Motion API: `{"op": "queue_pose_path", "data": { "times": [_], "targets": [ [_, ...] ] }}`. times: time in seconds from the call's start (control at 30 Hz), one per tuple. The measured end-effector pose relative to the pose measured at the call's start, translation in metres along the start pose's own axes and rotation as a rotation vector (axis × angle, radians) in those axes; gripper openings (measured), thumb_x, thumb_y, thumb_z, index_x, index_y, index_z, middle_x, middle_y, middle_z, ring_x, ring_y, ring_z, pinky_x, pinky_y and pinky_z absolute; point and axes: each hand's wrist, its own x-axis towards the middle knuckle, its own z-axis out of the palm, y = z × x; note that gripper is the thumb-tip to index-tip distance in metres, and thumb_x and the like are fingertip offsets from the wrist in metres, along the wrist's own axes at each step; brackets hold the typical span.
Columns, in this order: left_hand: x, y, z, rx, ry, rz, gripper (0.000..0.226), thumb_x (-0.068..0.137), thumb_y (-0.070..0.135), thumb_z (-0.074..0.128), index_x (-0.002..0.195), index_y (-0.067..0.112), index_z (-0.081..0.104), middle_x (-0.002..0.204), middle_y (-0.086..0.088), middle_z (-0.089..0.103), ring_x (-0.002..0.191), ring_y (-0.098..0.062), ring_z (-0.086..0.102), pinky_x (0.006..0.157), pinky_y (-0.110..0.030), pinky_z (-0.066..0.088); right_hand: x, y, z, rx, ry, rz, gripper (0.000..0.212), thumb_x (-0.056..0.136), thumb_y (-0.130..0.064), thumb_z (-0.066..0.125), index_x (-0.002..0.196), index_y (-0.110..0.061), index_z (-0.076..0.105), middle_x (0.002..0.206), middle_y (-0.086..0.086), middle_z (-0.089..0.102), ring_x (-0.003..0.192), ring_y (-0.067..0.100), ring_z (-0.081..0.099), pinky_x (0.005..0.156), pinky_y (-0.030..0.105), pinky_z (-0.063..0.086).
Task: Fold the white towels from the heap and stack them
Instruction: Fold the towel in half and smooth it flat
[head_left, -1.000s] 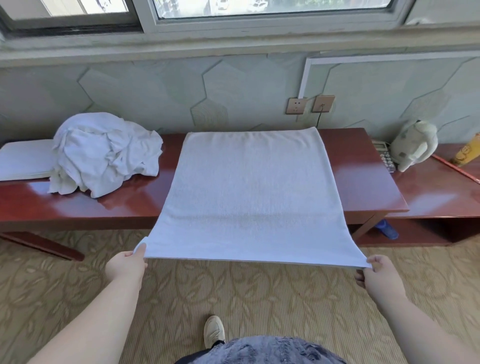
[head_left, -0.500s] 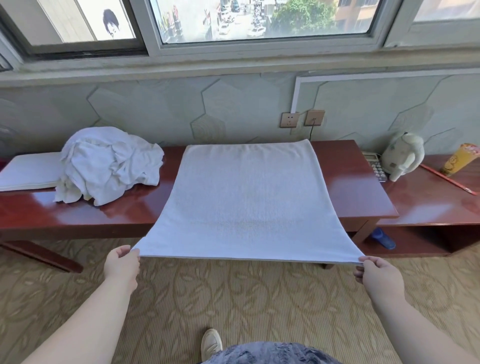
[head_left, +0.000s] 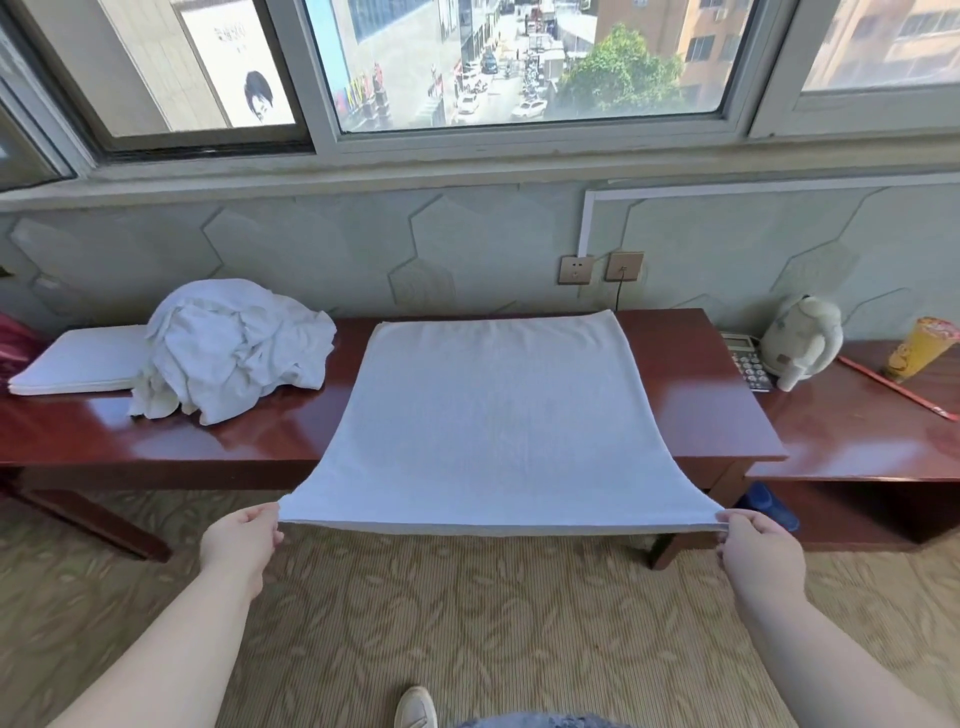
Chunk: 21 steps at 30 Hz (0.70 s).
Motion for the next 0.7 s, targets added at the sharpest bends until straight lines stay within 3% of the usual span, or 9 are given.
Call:
{"op": "queue_pose_path", "data": {
  "times": [0.2, 0.3, 0.4, 0.53, 0.7],
  "targets": [
    [-0.012, 0.042, 0.009, -0.071, 0.040, 0.060, 0.007, 0.099, 0.016, 0.069, 0.102, 0.011, 0.073, 0.085, -0.007, 0.071, 0.072, -0.014, 0.063, 0.084, -0.035, 0.056, 0.022, -0.031, 0.003, 0.024, -0.011, -0.079, 0.024, 0.080, -0.025, 0.051, 0.081, -0.027, 0.074, 0.069, 0.007, 0.065, 0.063, 0.028, 0.055, 0.062, 0.040, 0.046],
    [-0.009, 0.066, 0.015, -0.086, 0.053, 0.088, 0.008, 0.099, 0.015, 0.069, 0.103, 0.009, 0.073, 0.089, -0.006, 0.073, 0.080, -0.015, 0.071, 0.092, -0.036, 0.058, 0.036, -0.050, 0.010, 0.068, -0.015, -0.080, 0.024, 0.079, -0.026, 0.053, 0.077, -0.023, 0.076, 0.059, 0.004, 0.067, 0.063, 0.029, 0.060, 0.066, 0.042, 0.050],
    [0.005, 0.086, 0.024, -0.114, 0.078, 0.087, 0.010, 0.097, 0.016, 0.071, 0.102, 0.008, 0.075, 0.083, -0.009, 0.074, 0.077, -0.015, 0.072, 0.087, -0.034, 0.059, 0.048, -0.072, 0.022, 0.097, -0.036, -0.102, 0.026, 0.079, -0.026, 0.053, 0.079, -0.022, 0.078, 0.058, 0.002, 0.069, 0.064, 0.027, 0.065, 0.076, 0.047, 0.059],
    [0.029, 0.110, 0.044, -0.158, 0.106, 0.047, 0.008, 0.095, 0.022, 0.073, 0.092, 0.015, 0.073, 0.075, -0.004, 0.072, 0.064, -0.011, 0.066, 0.064, -0.027, 0.052, 0.063, -0.100, 0.041, 0.152, -0.047, -0.108, 0.021, 0.086, -0.022, 0.056, 0.083, -0.020, 0.077, 0.061, 0.003, 0.068, 0.062, 0.024, 0.064, 0.079, 0.046, 0.060],
    [0.072, 0.137, 0.065, -0.147, 0.075, -0.005, 0.014, 0.088, 0.029, 0.076, 0.087, 0.016, 0.072, 0.073, -0.005, 0.069, 0.061, -0.021, 0.058, 0.063, -0.031, 0.048, 0.091, -0.136, 0.071, 0.195, -0.042, -0.103, 0.019, 0.090, -0.020, 0.057, 0.083, -0.017, 0.074, 0.069, 0.014, 0.070, 0.060, 0.023, 0.064, 0.082, 0.046, 0.060]
  ]
}}
